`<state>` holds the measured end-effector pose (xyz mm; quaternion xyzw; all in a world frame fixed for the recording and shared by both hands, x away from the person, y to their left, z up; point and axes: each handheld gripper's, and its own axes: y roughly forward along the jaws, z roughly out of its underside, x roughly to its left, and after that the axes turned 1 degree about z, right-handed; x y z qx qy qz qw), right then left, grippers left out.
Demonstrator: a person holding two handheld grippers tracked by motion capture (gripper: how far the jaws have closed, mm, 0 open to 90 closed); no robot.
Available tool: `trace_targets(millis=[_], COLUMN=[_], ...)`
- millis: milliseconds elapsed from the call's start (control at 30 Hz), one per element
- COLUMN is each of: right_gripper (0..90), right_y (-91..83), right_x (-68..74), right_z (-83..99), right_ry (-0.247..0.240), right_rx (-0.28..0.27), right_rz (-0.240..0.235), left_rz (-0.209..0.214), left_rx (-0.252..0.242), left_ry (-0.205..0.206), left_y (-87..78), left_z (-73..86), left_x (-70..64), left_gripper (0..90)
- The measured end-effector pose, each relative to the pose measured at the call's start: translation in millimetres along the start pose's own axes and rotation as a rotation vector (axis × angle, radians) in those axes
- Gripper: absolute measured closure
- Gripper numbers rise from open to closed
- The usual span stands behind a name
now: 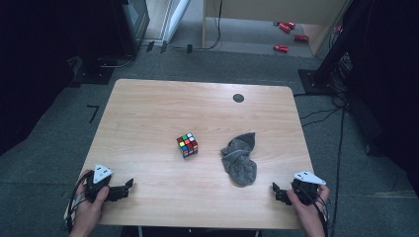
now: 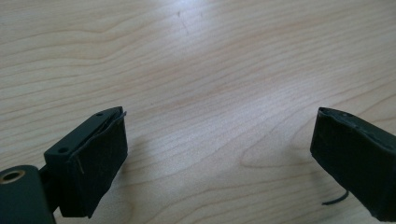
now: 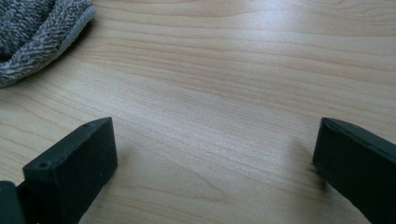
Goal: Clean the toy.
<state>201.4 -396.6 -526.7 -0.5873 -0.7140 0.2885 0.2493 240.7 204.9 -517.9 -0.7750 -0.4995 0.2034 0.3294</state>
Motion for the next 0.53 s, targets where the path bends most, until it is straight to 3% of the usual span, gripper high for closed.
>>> trace_targets(millis=[533], right_gripper=[0.0], right_y=[-0.3], right_x=[0.5], right_z=[0.3], right_ry=[0.004], right_rx=[0.001], right_rz=[0.004], left_rz=[0.017], left_rx=[0.013], left_ry=[-0.001], left_y=[1.6], left_z=[-0.8], left_x=[1.2], left_gripper=[4.0])
